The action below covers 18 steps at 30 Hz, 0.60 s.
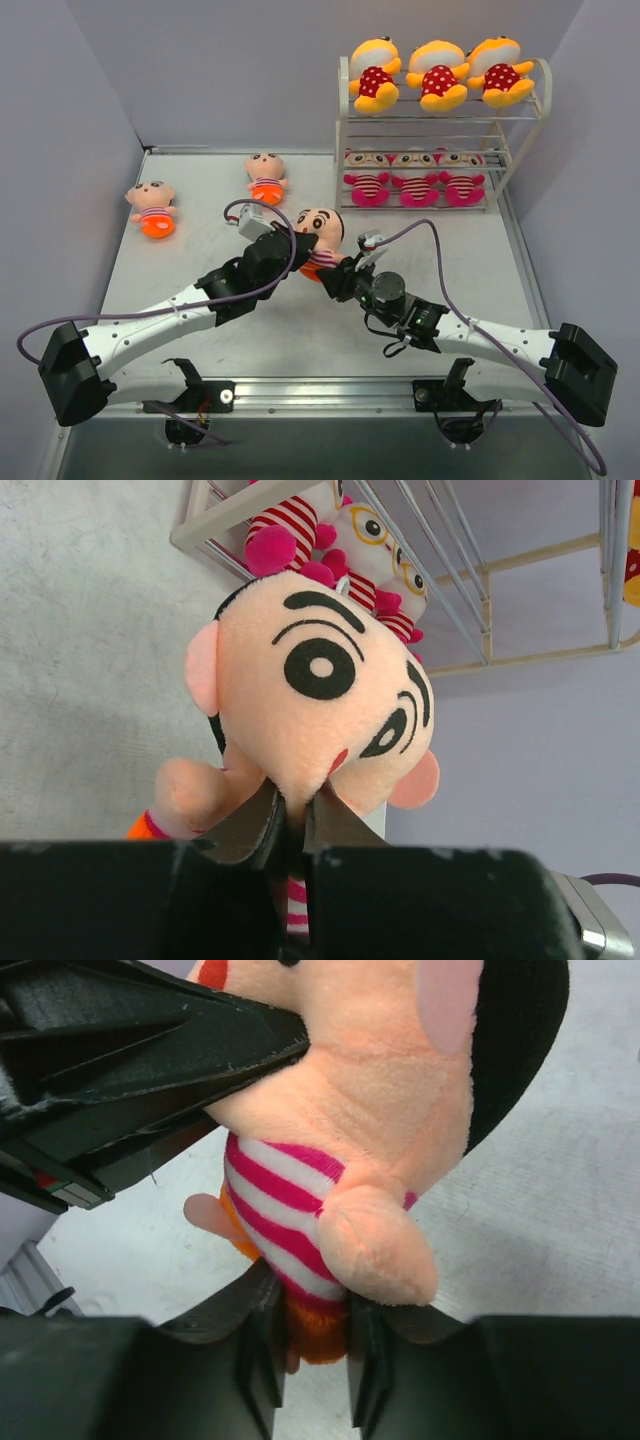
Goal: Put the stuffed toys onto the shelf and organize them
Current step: Pass the stuffed toy from the left arm to the right
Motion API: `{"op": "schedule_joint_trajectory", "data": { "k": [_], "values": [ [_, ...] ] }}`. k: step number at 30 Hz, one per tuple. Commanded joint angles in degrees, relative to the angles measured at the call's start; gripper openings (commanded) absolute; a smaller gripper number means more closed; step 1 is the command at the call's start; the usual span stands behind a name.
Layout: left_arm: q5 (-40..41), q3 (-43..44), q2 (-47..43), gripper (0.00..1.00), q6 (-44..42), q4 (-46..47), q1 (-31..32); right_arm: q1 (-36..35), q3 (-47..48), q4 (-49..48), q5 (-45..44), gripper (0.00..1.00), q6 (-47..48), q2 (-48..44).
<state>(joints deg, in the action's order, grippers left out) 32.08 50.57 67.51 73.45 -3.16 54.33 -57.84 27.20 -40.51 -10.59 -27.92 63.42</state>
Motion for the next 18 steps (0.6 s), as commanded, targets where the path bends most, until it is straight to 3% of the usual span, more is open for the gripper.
{"op": "schedule_joint_trajectory", "data": {
  "k": [1, 4, 5, 8, 11, 15, 18],
  "values": [
    [-0.34, 0.59, -1.50, 0.11, -3.48, 5.26, 0.69, -0.16, 2.77, -1.33, -1.28, 0.18, 1.11, -0.84],
    [-1.31, 0.15, -2.81, 0.26, -8.05, 6.41, 0.69, 0.71, 2.25, 0.78, -0.40, 0.00, 1.91, -3.38],
    [-2.36, -0.11, -3.34, 0.41, -11.54, 7.45, 0.61, 1.67, 2.07, 1.74, 0.13, 0.00, 2.08, -4.17],
    [-2.37, -0.73, -5.88, 0.67, -17.53, 6.95, 0.43, 4.65, 1.19, 3.50, 3.54, 0.00, 2.61, -7.33],
    [-2.63, -1.61, -7.91, 0.83, -22.10, 5.36, -0.36, 9.65, 0.75, 5.17, 10.05, 0.00, 3.05, -10.32],
    [-7.71, -4.24, -13.17, 0.90, -25.98, 5.35, -3.51, 12.93, 2.59, 10.00, 17.08, 0.00, 6.37, -12.79],
    [-17.28, -6.78, -15.99, 0.93, -27.39, 6.49, -8.59, 13.46, 4.78, 13.08, 21.04, 0.00, 9.10, -13.14]
  ]
}}
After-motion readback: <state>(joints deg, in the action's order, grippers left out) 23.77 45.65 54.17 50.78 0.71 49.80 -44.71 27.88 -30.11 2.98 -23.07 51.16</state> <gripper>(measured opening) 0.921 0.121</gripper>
